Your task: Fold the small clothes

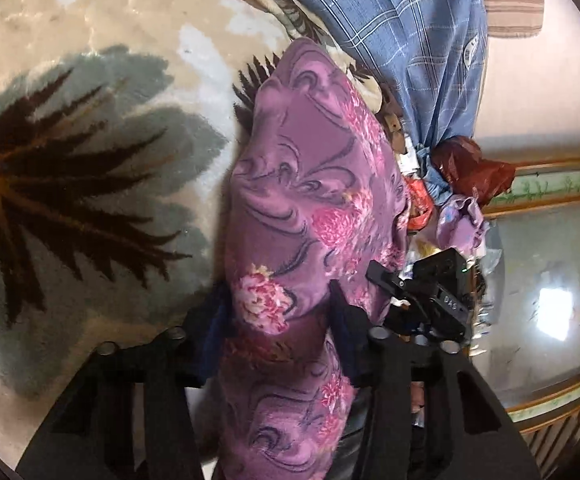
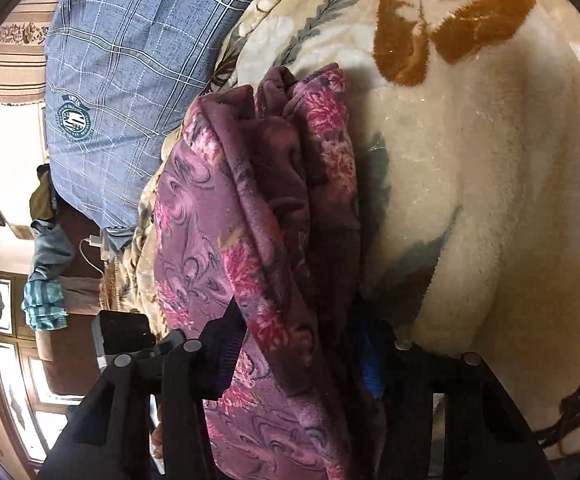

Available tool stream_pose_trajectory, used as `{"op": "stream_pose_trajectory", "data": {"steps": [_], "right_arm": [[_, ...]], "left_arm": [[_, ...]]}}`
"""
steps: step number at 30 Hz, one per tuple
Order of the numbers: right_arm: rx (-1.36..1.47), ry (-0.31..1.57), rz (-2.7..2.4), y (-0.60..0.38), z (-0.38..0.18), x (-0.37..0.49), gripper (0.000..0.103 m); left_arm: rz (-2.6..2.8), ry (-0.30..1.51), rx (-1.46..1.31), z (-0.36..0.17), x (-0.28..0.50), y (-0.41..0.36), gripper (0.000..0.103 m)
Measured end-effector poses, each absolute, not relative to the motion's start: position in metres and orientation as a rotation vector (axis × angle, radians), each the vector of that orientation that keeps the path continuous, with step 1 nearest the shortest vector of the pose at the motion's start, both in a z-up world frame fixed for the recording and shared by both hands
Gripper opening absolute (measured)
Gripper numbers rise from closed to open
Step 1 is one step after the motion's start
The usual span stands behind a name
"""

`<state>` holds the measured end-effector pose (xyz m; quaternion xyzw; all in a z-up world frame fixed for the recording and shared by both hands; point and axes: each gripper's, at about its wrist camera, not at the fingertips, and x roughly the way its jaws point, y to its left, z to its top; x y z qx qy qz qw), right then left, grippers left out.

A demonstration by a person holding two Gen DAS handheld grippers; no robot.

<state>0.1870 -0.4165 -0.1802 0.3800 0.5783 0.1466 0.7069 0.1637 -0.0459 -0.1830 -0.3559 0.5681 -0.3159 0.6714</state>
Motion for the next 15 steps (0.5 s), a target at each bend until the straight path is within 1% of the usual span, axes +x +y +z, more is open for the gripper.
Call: {"op": "stream_pose_trajectory", "data": {"steps": [1,2,3,5,11,15], "right_arm": [[0.83,1.286,0.338,-0.414,-0.179,0.187,0.039],[0.798,1.291,0.356,-0.409,-0.177,0.187,0.032],[0.753,1.284,0.365,-0.404,-0.173,0.186,0.029],[0.712,1.264,0.388,-0.395,-0.166,0.185,0.025],[0.646,1.169,0.476,-0.376,-0.14,0.172,0.023],[0.645,1.121,0.569,-0.344,-0.127,0.163,0.023]], "left_arm": [[-0.714,1.278,-0.801,-0.182,0.163,-0.047,0.028],[-0.711,1.267,-0.795,-0.178,0.16,-0.046,0.026],[-0.708,1.259,-0.792,-0.177,0.162,-0.046,0.023],[-0.71,1.234,-0.785,-0.168,0.158,-0.043,0.021],[-0.661,1.137,-0.634,-0.128,0.129,-0.031,0.021],[-0.599,1.051,-0.608,-0.107,0.106,-0.002,0.021]]}}
